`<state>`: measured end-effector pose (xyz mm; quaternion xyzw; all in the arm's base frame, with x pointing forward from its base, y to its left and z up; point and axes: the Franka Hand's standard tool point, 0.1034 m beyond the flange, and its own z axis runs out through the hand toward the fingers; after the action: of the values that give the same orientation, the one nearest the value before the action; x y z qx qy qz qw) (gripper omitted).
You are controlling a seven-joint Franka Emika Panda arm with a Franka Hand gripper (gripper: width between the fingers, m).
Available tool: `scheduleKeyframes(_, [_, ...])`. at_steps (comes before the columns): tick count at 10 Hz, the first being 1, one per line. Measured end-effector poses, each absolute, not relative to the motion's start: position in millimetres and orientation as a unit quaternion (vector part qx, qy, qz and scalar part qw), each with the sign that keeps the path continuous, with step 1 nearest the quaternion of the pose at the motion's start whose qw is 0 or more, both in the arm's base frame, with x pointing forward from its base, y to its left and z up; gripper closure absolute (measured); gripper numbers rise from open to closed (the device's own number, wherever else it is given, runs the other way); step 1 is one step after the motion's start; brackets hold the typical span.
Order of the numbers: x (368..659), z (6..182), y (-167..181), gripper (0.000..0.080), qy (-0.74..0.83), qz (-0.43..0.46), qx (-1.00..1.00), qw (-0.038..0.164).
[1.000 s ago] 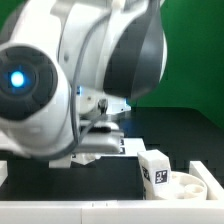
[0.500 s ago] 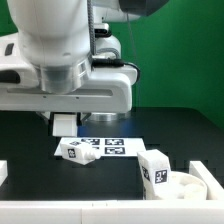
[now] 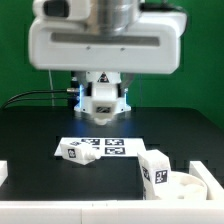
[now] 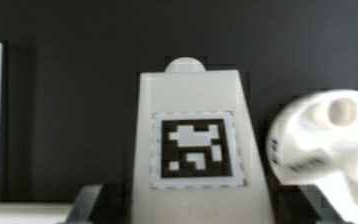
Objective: Assemble stool
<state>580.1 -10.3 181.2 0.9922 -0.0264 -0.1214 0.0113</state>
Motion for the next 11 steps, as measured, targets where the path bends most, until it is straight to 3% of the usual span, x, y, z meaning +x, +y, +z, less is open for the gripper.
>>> scheduleKeyframes(1, [585, 189.8, 10, 0.0465, -0.024, -0.083, 0.996, 0.010])
scheduleKeyframes(5, [594, 186.2, 17, 0.0465, -0.025, 0.054, 0.998, 0.006])
scheduleKeyframes(9, [604, 164.0, 83, 0.0465, -0.061, 0.181, 0.982, -0.010])
scheduleKeyframes(11, [606, 163.5, 85, 0.0465, -0.058, 0.198, 0.978, -0.011])
